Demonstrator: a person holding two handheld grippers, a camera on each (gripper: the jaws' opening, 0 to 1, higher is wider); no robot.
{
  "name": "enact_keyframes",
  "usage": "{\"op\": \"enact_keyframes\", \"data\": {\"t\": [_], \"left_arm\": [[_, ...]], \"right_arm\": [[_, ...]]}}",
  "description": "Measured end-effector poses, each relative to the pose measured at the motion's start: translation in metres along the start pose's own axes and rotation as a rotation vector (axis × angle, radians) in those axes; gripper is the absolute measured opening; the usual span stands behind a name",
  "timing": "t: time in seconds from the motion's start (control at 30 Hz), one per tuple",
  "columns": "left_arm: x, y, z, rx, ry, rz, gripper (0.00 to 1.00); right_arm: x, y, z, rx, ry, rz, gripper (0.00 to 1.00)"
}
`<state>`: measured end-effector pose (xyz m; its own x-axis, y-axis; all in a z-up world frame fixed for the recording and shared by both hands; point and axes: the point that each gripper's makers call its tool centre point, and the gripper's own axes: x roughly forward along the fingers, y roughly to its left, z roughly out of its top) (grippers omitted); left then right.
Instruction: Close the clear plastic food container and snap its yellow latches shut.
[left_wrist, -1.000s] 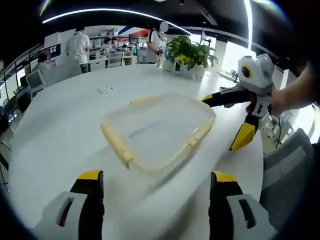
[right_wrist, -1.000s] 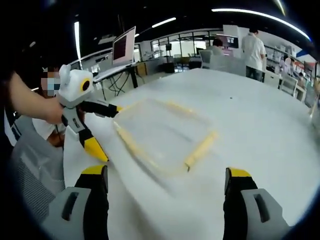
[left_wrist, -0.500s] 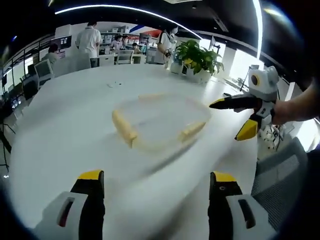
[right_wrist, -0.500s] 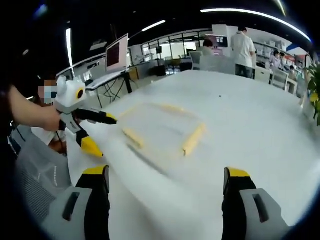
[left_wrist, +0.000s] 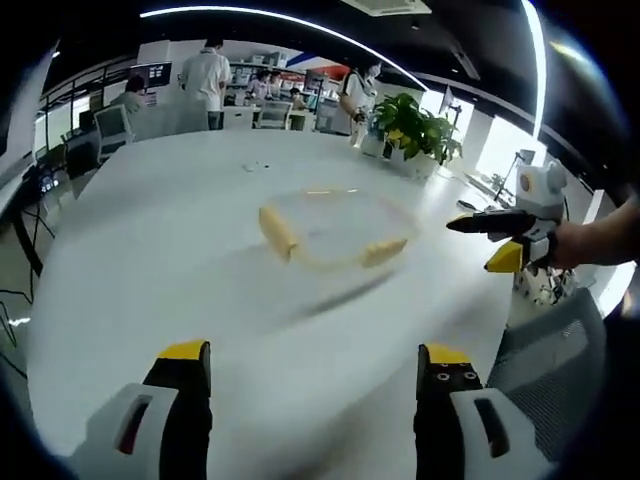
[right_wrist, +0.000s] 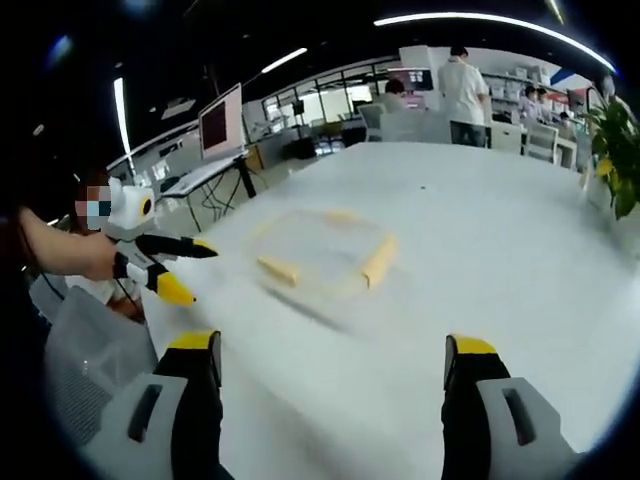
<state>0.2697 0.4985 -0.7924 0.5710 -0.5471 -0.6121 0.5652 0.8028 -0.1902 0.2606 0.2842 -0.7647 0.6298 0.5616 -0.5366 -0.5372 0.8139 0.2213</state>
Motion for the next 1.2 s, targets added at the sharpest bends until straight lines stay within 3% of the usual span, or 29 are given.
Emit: {"op": "enact_keyframes", "data": {"t": [0.37,0.8,1.2], "left_arm": [[-0.019,0.006,-0.012,-0.040,0.014,0.045,0.81],[-0.047,0.005,-0.015,-0.073,-0.007,0.057,0.78],[-0.069,0.003,-0.035,-0.099,0.001,0.065,0.75]], "right_arm": [[-0.018,0.014,-0.003,0.056,-0.037,-0.015,0.92],[-0.040,0.023,-0.007,0.123,-0.066,-0.019,0.92],[-0.051,0.042,-0.015,0.079,-0.066,-0.011,0.92]]}}
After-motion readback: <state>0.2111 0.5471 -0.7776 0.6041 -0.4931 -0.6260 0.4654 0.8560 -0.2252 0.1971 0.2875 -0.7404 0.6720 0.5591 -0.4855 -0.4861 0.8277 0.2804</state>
